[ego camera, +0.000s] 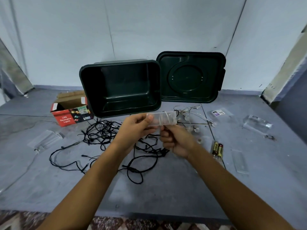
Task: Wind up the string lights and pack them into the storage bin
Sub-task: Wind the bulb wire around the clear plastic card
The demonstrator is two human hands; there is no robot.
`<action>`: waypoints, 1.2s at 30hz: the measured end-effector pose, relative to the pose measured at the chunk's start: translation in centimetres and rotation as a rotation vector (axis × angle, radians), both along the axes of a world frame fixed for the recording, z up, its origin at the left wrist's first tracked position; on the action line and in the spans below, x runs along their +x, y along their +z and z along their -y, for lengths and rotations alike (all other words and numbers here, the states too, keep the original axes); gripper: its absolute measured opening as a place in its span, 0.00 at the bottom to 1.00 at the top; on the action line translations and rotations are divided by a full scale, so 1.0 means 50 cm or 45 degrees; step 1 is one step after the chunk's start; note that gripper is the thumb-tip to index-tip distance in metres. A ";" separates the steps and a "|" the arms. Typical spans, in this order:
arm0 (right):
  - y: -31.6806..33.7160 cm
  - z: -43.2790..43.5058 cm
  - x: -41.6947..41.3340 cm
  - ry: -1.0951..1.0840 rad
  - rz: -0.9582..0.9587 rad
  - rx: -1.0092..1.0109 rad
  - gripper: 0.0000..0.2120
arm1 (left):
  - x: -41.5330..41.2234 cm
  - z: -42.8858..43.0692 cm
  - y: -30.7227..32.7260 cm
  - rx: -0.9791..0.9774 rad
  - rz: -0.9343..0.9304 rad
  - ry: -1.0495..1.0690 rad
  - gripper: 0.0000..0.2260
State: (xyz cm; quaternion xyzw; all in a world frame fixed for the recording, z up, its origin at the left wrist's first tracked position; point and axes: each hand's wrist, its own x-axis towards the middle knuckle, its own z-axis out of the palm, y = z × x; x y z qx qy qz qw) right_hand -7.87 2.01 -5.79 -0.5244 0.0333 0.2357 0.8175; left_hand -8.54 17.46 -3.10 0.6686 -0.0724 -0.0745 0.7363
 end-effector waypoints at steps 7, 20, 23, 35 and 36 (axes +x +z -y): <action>0.065 -0.029 -0.146 0.048 0.240 -0.703 0.14 | 0.018 -0.005 0.004 -0.033 0.030 0.168 0.08; 0.157 0.055 0.074 0.184 0.815 -1.029 0.09 | -0.004 -0.019 0.011 0.095 0.044 -0.167 0.09; 0.076 0.044 0.074 0.092 0.442 -0.618 0.13 | -0.005 -0.023 0.019 0.002 0.071 -0.154 0.09; 0.117 -0.036 -0.156 0.021 0.877 -1.192 0.08 | 0.026 -0.034 0.007 0.048 0.067 0.087 0.07; 0.137 -0.030 -0.139 0.019 0.992 -1.312 0.08 | 0.025 -0.035 0.004 0.074 0.062 0.063 0.07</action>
